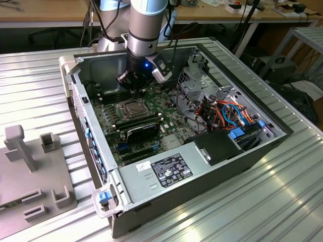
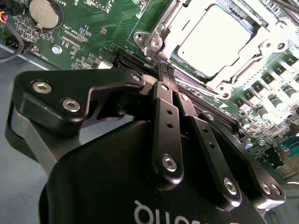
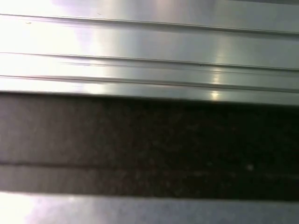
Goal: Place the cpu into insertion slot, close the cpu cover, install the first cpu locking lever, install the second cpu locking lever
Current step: 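Install the first cpu locking lever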
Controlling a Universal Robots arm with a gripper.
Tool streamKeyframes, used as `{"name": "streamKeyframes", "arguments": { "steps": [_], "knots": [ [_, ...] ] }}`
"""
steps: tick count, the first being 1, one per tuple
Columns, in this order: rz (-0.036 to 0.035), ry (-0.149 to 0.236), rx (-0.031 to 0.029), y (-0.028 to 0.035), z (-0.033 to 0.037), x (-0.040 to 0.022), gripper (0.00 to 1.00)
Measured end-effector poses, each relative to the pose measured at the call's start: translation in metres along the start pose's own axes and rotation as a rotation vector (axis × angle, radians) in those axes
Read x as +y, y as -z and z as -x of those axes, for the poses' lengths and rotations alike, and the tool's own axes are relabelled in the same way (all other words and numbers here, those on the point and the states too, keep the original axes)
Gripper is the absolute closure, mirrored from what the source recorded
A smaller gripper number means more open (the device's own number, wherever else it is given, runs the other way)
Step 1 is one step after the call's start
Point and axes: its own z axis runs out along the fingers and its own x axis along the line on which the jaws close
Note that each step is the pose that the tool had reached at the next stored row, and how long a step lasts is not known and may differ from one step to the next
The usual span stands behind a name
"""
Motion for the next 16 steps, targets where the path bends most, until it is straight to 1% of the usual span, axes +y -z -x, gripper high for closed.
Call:
{"name": "streamKeyframes", "arguments": {
  "steps": [10,16],
  "knots": [
    [0.0001,0.0,0.0001,-0.0022,0.0009,-0.0014,0.89],
    [0.0,0.0,0.0002,-0.0039,0.0009,-0.0035,0.89]
  ]
}}
